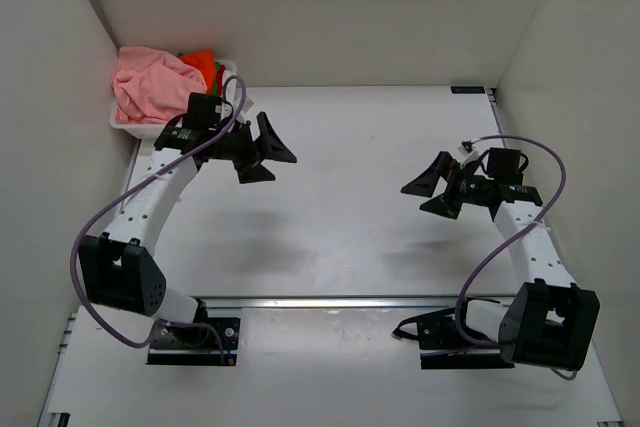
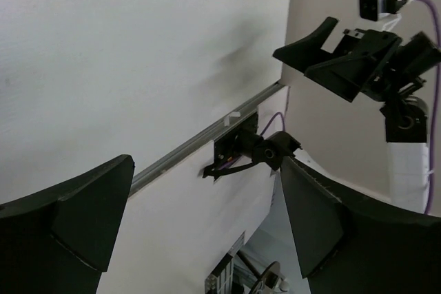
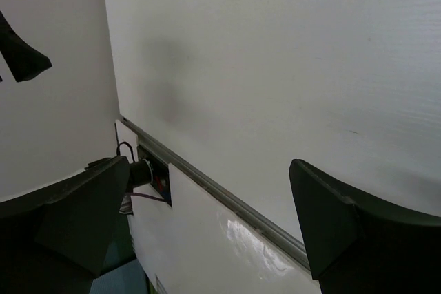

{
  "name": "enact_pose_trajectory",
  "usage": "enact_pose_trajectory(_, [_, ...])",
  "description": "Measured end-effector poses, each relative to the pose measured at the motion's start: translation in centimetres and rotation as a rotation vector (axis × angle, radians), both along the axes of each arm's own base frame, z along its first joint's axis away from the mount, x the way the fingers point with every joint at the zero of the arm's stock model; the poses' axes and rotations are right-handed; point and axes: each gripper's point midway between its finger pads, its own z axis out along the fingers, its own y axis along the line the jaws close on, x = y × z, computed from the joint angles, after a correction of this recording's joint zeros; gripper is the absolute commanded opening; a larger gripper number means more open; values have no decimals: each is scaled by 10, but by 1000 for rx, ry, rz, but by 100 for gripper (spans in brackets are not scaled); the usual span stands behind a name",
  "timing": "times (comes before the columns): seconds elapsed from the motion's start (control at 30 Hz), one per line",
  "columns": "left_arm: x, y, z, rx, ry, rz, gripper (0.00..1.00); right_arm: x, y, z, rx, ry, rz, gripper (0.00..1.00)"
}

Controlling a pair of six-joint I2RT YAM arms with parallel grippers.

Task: Fold and stack the t-shirts
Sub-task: Grab crumpled tshirt from bin with the left arm

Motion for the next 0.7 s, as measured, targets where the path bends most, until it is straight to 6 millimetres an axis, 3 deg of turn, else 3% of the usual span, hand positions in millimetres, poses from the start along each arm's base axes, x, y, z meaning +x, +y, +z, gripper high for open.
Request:
enact_pose_trajectory(0.23, [-1,12,8,-114,-64,71,99,10,0,6,32,-12,24,99])
enact_pose_trajectory(0.37, [14,31,32,-171,-154,175,99,39,-13,26,-42,-69,10,100])
enact_pose_trajectory(0.5, [40,57,41,-215,-212,331,99,87,-49,84,-224,-257,-84,97])
enact_pose_trajectory(0.63, [95,87,28,-136,-215,532,98,131,-80,164,-379,-482,-191,92])
enact_pose_trajectory(0.7, [137,107,28,-42,-234,655,79,137,-86,179,-400,-518,-217,93])
